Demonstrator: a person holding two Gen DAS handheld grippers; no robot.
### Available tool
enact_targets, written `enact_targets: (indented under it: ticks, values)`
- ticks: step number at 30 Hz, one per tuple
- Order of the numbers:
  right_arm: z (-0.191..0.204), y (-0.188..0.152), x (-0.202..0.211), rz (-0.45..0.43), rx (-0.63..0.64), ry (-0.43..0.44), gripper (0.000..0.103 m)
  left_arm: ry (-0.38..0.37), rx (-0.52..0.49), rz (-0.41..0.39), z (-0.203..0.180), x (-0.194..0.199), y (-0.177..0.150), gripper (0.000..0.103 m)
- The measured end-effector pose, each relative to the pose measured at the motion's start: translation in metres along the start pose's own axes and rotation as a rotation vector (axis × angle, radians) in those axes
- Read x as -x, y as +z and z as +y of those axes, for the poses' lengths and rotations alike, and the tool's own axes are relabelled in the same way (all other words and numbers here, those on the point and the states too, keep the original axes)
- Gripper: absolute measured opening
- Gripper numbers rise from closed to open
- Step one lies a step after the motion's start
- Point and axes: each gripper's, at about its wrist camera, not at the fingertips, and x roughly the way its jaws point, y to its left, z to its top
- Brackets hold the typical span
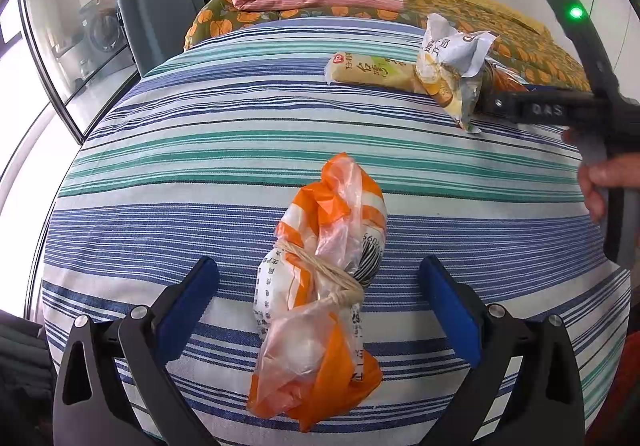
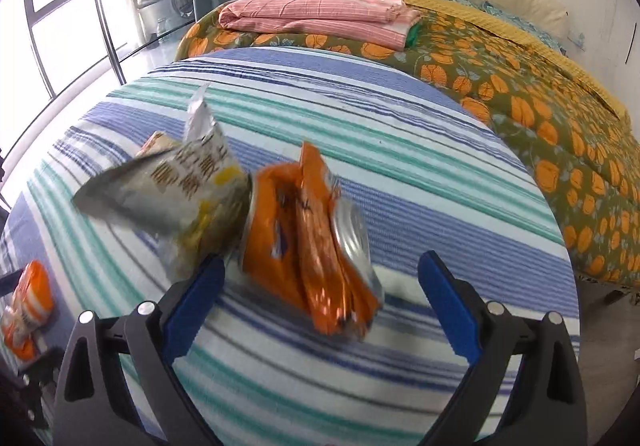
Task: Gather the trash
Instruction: 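Grasp the orange-white bread bag with the left tool while the right tool grasps the orange chip bag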
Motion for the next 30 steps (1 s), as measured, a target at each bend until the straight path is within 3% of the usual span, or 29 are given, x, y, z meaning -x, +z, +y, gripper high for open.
enact_targets:
  ticks: [2, 3, 4, 11, 18, 25, 30]
  values:
    - [0.000, 0.005, -0.005, 0.000, -0.001, 0.010, 0.085, -0.001, 0.000, 0.000, 0.000, 0.000, 0.000, 0.098]
    - [-0.002, 0.006, -0.010, 0.022, -0.005, 0.016, 0.063, 0.000, 0.000, 0.000, 0.000, 0.000, 0.000, 0.098]
    - [-0.004, 0.005, -0.012, 0.036, -0.014, 0.021, 0.061, 0.000, 0.000, 0.000, 0.000, 0.000, 0.000, 0.098]
    - [-0.020, -0.020, 0.017, 0.032, -0.056, 0.062, 0.060, 0.001, 0.000, 0.000, 0.000, 0.000, 0.000, 0.098]
    - [-0.022, -0.076, 0.078, 0.059, -0.051, 0.165, 0.060, -0.008, 0.006, -0.002, 0.001, 0.001, 0.001, 0.098]
    - [-0.002, -0.117, 0.117, 0.040, 0.011, 0.155, 0.060, -0.157, 0.071, -0.040, 0.021, 0.009, -0.003, 0.098]
    - [0.004, -0.131, 0.117, 0.056, 0.035, 0.132, 0.060, -0.093, 0.018, -0.010, 0.008, 0.006, -0.001, 0.098]
